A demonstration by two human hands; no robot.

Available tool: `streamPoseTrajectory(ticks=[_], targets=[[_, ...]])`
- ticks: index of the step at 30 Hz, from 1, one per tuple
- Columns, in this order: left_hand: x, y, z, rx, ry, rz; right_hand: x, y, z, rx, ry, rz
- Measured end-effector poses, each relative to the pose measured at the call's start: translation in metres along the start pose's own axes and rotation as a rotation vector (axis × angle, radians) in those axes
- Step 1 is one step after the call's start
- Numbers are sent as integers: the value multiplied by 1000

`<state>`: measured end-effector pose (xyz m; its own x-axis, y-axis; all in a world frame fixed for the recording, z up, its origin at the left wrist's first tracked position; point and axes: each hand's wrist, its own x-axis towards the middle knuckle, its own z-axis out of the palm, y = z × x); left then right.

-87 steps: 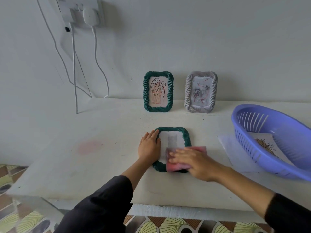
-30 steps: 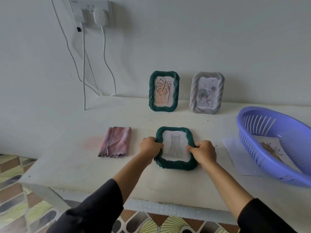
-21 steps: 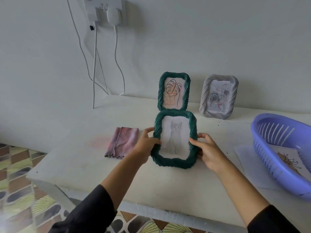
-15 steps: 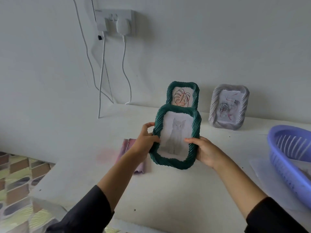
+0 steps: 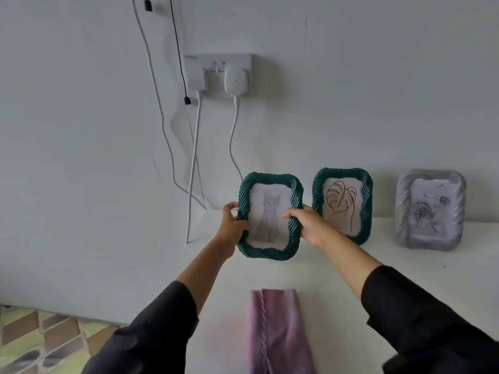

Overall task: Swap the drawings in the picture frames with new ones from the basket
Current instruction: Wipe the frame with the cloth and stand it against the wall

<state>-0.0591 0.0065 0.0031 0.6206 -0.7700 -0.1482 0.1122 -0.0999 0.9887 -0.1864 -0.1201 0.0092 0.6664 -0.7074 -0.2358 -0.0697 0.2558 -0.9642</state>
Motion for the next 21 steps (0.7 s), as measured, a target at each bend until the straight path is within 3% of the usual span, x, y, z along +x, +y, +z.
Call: streamPoseTrajectory(ticks=[11,21], targets=[[61,-13,-13,57,-30,3,58,1,15,-154,106,-42],[63,-30,-16,61,-6,30,40,42,-6,-208,87,-92]])
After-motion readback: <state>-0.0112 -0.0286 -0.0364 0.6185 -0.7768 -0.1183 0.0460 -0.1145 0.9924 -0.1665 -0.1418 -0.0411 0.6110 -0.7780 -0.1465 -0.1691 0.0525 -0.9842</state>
